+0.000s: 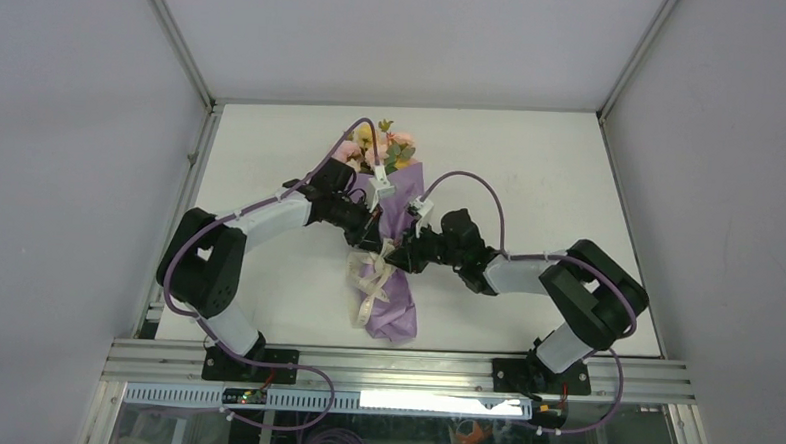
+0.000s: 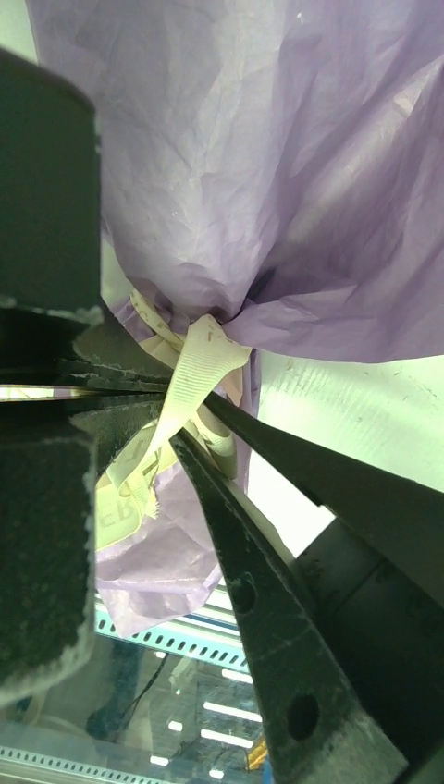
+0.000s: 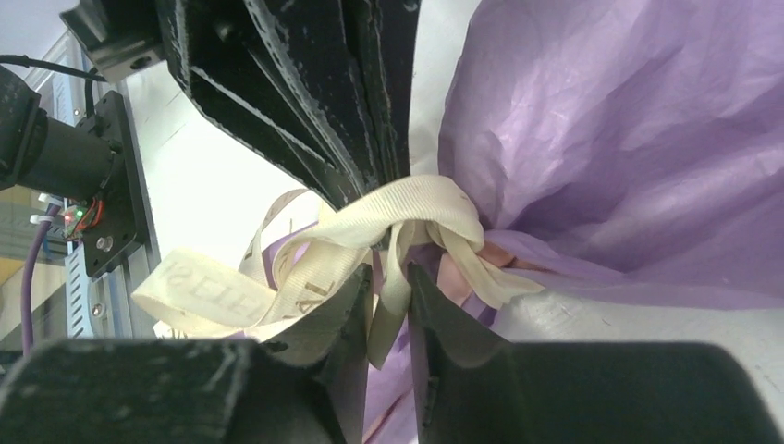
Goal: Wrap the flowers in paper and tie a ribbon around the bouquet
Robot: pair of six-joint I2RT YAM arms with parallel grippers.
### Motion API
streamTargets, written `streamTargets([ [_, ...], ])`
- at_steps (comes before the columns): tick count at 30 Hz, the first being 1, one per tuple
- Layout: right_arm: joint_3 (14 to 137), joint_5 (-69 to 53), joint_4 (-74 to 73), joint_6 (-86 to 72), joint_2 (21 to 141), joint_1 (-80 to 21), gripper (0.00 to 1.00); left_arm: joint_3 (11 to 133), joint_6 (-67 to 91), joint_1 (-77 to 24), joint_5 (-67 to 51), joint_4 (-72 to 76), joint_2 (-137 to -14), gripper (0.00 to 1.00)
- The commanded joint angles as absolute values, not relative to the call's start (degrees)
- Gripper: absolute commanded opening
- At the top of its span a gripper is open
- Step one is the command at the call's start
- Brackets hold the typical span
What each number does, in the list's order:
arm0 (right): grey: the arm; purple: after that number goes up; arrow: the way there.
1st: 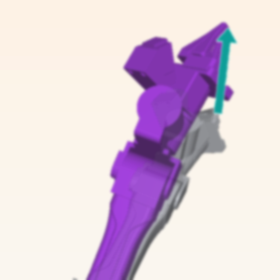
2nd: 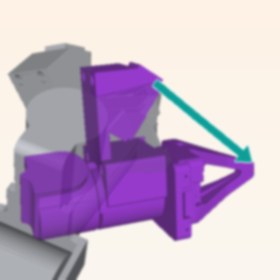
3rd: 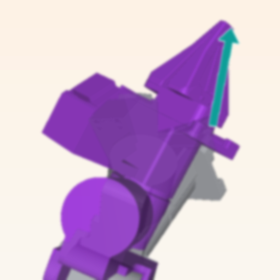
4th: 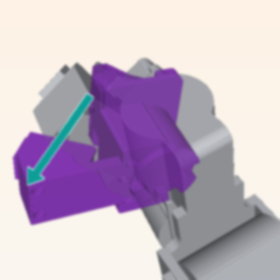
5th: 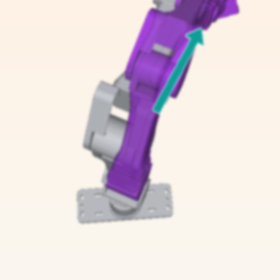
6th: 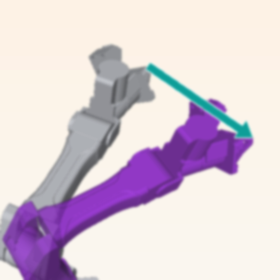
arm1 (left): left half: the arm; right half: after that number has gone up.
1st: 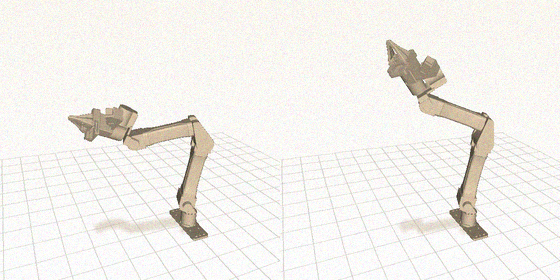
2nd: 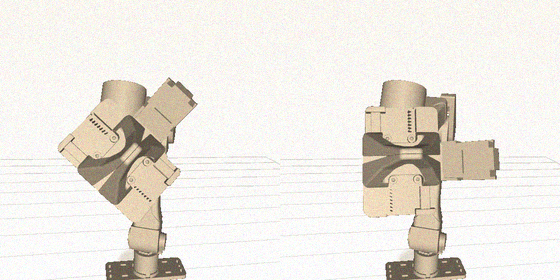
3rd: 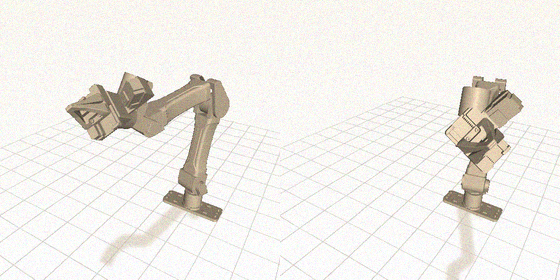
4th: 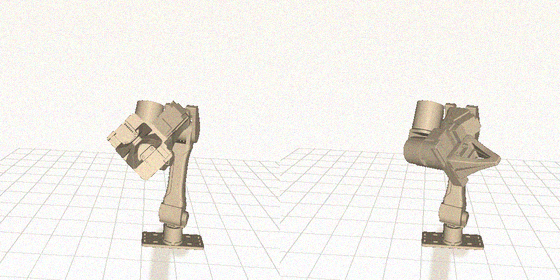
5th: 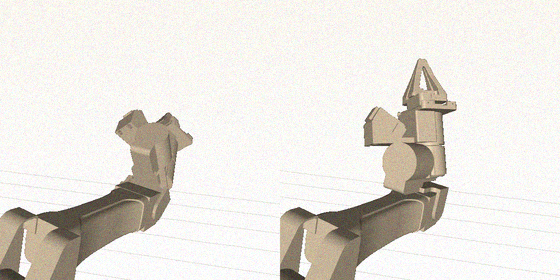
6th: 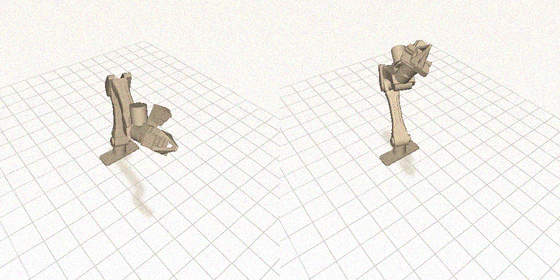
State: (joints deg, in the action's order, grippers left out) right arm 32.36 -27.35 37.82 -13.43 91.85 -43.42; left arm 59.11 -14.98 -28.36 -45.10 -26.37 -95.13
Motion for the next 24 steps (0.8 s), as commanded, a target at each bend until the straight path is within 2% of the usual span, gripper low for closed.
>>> streamTargets([
  [1, 33.1, -26.9, 31.2, -10.4, 85.6, -42.3, 0.25, 61.0, -16.4, -27.6, -47.3, -27.1, -91.2, 0.0],
  [9, 33.9, -26.9, 15.9, -10.4, 75.4, -37.8, 0.25, 60.1, -15.5, -27.7, -46.5, -26.4, -90.2, 0.0],
  [10, 34.4, -27.9, 15.0, -8.8, 74.7, -37.3, 0.41, 60.0, -15.5, -27.7, -46.5, -26.3, -90.2, 0.0],
  [11, 35.3, -28.2, 14.4, -8.6, 74.4, -37.1, 0.43, 59.8, -15.6, -27.7, -46.6, -26.1, -90.1, 0.0],
  [15, 41.5, -29.7, 16.1, -9.5, 79.8, -37.1, 0.43, 59.6, -15.6, -27.8, -46.5, -25.8, -90.0, 0.0],
  [18, 44.4, -33.0, 20.8, -17.1, 84.2, -38.2, 0.43, 59.5, -14.9, -27.8, -45.5, -25.5, -89.7, 0.0],
  [21, 43.8, -28.8, 26.6, -23.8, 85.1, -41.3, 0.42, 58.7, -14.0, -27.8, -45.0, -24.6, -89.4, 0.0],
  [24, 43.7, -22.0, 26.1, -28.1, 84.7, -44.4, 0.37, 58.2, -13.1, -27.8, -45.0, -24.2, -89.4, 0.0],
])
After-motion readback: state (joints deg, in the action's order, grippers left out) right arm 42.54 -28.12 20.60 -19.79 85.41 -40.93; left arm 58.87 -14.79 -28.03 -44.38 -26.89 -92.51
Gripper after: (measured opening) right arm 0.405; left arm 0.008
